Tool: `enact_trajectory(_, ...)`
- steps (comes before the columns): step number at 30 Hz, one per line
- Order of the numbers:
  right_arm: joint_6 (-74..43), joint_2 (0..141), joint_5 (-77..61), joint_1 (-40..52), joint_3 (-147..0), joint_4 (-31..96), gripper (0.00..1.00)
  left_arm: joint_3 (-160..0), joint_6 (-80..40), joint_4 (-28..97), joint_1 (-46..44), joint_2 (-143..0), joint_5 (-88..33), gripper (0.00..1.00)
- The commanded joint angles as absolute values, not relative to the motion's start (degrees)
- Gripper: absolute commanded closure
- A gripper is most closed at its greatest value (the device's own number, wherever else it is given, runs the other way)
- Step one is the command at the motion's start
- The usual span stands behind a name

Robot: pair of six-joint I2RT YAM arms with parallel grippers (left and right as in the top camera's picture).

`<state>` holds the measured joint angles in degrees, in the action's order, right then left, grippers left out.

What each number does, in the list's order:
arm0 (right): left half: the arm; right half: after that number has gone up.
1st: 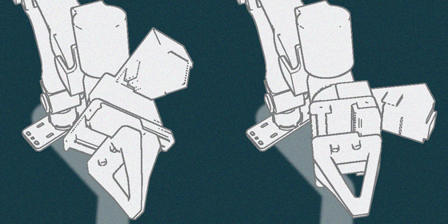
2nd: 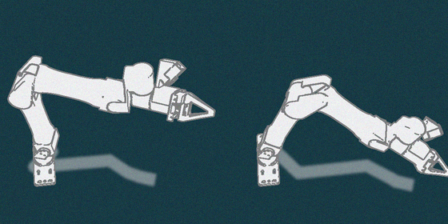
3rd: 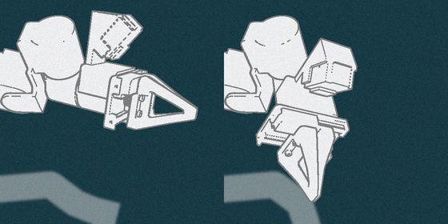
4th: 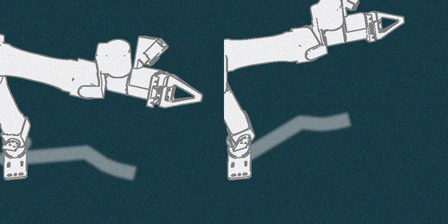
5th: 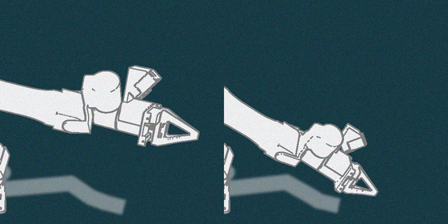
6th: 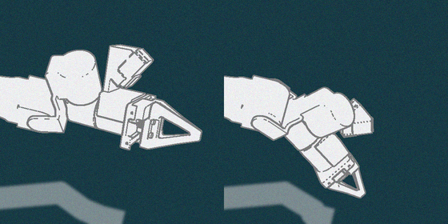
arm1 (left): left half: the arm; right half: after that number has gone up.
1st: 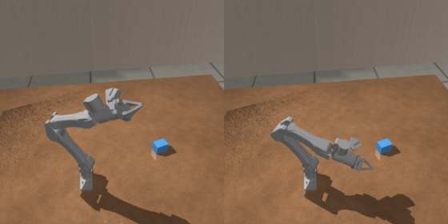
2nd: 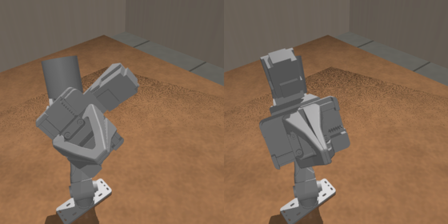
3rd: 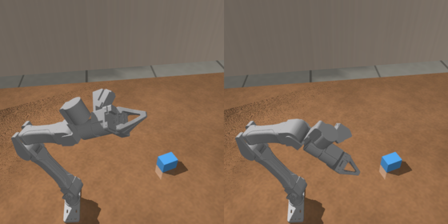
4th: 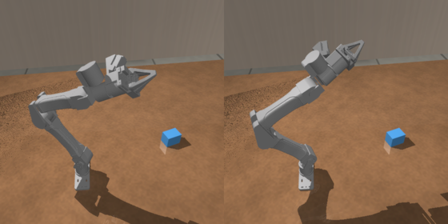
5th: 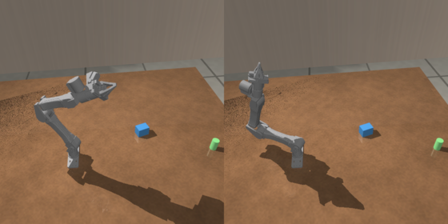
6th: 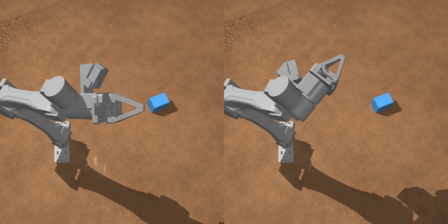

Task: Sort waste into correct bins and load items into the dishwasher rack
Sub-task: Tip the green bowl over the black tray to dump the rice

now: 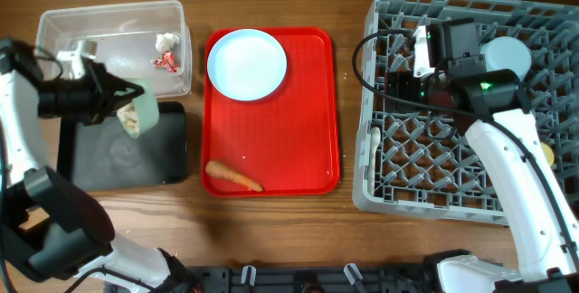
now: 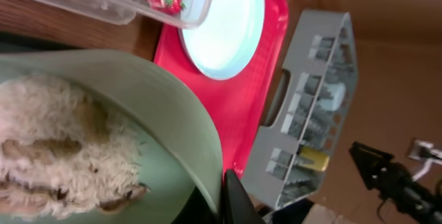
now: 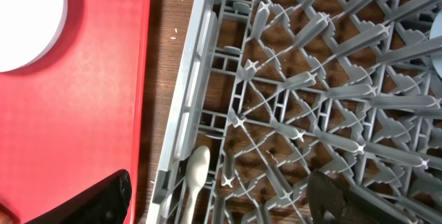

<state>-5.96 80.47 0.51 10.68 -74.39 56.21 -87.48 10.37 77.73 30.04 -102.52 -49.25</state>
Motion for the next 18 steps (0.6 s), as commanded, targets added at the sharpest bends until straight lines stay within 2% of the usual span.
enact_trajectory(1,-6.2,80.8,1.7,10.7,-75.0,56.4,0.17,-80.5,13.3,74.1,34.3,-101.1,-57.1,0.96)
enact_trajectory(7,-6.2,80.8,1.7,10.7,-75.0,56.7,0.18,-69.8,15.1,65.1,37.9,-101.1,-65.3,0.96)
enact_trajectory(15,-6.4,80.8,1.7,10.7,-75.0,57.7,0.18,-67.0,17.5,65.5,42.0,-101.1,-75.5,0.96)
enact_trajectory(16,-6.4,80.8,1.7,10.7,-75.0,57.7,0.18,-67.0,11.7,65.0,42.7,-101.2,-74.9,0.96)
enact_trajectory(18,-6.5,80.8,1.7,10.7,-75.0,57.9,0.18,-67.0,15.7,66.0,43.2,-101.2,-77.2,0.96)
